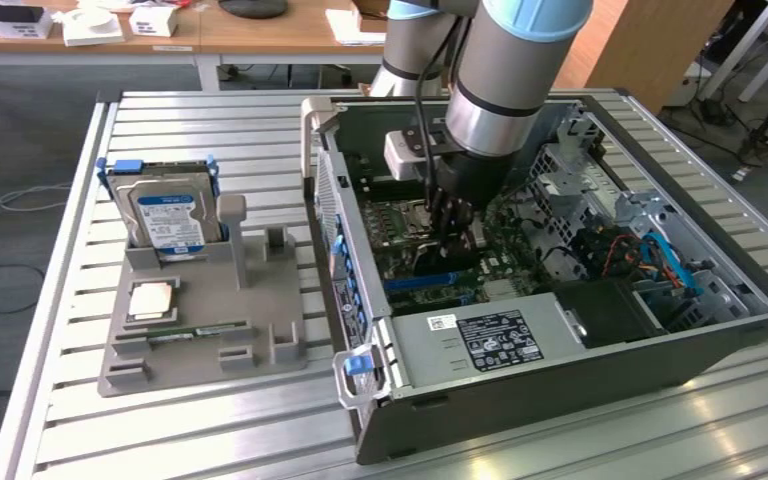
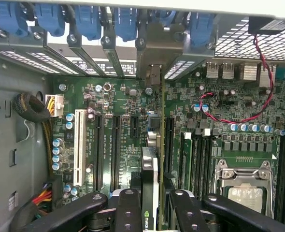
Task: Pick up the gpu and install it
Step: 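Insert the gpu into the slot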
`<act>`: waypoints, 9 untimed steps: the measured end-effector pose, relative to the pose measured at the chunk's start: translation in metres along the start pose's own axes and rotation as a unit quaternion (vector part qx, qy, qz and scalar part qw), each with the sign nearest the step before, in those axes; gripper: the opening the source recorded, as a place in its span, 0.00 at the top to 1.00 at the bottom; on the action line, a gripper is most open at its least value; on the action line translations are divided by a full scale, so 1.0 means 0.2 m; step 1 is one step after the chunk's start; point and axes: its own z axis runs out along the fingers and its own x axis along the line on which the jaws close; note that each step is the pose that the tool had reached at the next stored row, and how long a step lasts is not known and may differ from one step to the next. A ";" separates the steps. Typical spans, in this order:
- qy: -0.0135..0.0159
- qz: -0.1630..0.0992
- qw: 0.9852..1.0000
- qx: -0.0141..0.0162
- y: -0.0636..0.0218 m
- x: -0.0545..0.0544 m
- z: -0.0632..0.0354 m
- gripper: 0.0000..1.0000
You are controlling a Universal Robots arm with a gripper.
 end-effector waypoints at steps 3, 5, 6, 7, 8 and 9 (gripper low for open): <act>0.000 0.000 1.000 0.000 0.000 0.00 0.004 0.73; 0.000 0.000 1.000 0.000 0.000 0.00 0.007 0.73; 0.000 0.000 1.000 0.000 0.000 0.00 0.007 0.73; 0.000 0.000 1.000 0.000 0.000 0.00 0.007 0.73; 0.000 0.000 1.000 0.000 0.000 0.00 0.010 0.73; 0.000 0.000 1.000 0.000 0.000 0.00 0.013 0.73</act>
